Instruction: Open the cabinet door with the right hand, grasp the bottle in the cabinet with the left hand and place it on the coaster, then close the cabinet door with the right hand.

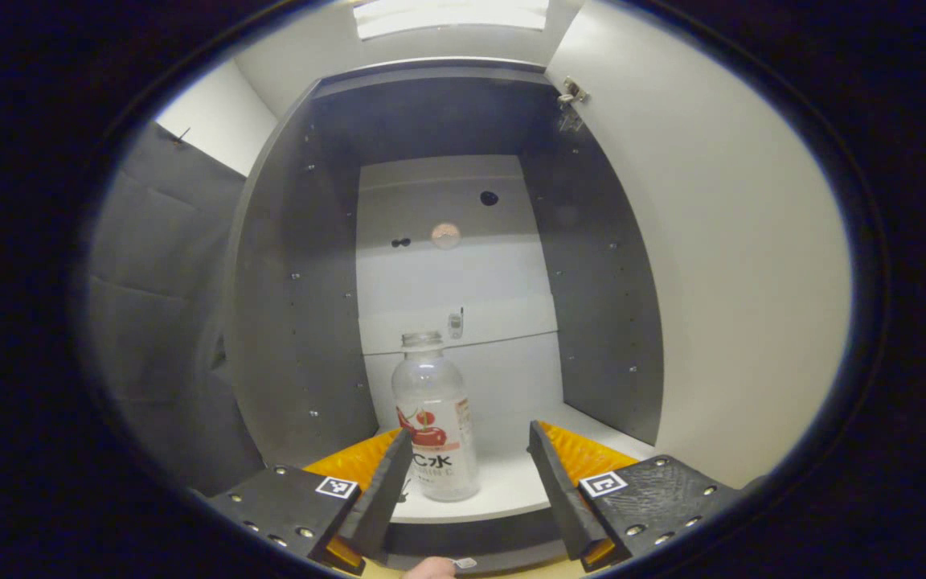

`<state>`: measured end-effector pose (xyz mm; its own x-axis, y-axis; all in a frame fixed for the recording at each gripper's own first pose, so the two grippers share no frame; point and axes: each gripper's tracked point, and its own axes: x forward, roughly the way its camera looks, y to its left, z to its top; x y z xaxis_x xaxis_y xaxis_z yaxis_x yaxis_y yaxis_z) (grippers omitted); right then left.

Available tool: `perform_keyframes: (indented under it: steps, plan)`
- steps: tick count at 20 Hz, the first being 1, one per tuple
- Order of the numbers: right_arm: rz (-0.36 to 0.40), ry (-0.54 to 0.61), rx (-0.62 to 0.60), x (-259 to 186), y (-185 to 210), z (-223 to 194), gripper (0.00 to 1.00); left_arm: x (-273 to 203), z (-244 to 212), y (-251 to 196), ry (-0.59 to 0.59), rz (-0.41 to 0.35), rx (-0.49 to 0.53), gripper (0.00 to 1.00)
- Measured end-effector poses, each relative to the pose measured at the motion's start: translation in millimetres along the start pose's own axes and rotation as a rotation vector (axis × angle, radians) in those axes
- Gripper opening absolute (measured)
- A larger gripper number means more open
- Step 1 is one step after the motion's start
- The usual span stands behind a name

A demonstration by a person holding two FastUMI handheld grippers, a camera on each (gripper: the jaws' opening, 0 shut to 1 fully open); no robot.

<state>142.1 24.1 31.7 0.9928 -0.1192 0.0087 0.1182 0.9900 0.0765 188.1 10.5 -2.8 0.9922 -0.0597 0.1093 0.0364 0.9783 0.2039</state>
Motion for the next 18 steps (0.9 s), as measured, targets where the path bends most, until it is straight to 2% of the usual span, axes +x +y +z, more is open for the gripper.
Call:
perform_keyframes:
  steps: [2,4,5,6,8,9,10,13,14,15,16,17,18]
  plan:
    - [-0.006,-0.006,0.003,0,-1,-1,0.89,8,7,9,-0.023,0.018,-0.005,0.84]
    - [-0.015,-0.011,0.022,-1,0,-1,0.92,19,11,17,-0.048,0.015,-0.01,0.84]
    - [-0.021,-0.014,0.023,0,0,-1,0.92,26,14,22,-0.06,0.022,-0.006,0.9]
    - [-0.026,-0.02,0.021,-1,1,-1,0.88,34,12,25,-0.067,0.019,-0.005,0.89]
    - [-0.03,-0.019,0.018,1,3,-1,0.9,48,8,34,-0.068,0.039,0.008,0.89]
    - [-0.036,-0.011,0.018,0,3,-3,0.9,55,6,37,-0.066,0.042,0.006,0.84]
    - [-0.042,-0.008,0.015,0,3,-2,0.89,59,5,36,-0.067,0.038,0.0,0.9]
    - [-0.048,-0.012,0.018,3,6,-3,0.89,75,3,34,-0.079,0.013,-0.007,0.9]
    - [-0.052,-0.013,0.02,3,6,-2,0.89,79,3,34,-0.084,0.014,-0.007,0.84]
    - [-0.055,-0.013,0.021,4,7,-3,0.89,81,1,33,-0.085,0.014,-0.01,0.84]
    - [-0.057,-0.013,0.021,4,7,-2,0.84,84,0,35,-0.086,0.018,-0.016,0.84]
    - [-0.058,-0.013,0.019,5,7,-3,0.89,86,-5,37,-0.08,0.027,-0.023,0.84]
    - [-0.058,-0.011,0.017,3,7,-3,0.89,89,-11,36,-0.062,0.02,-0.032,0.84]
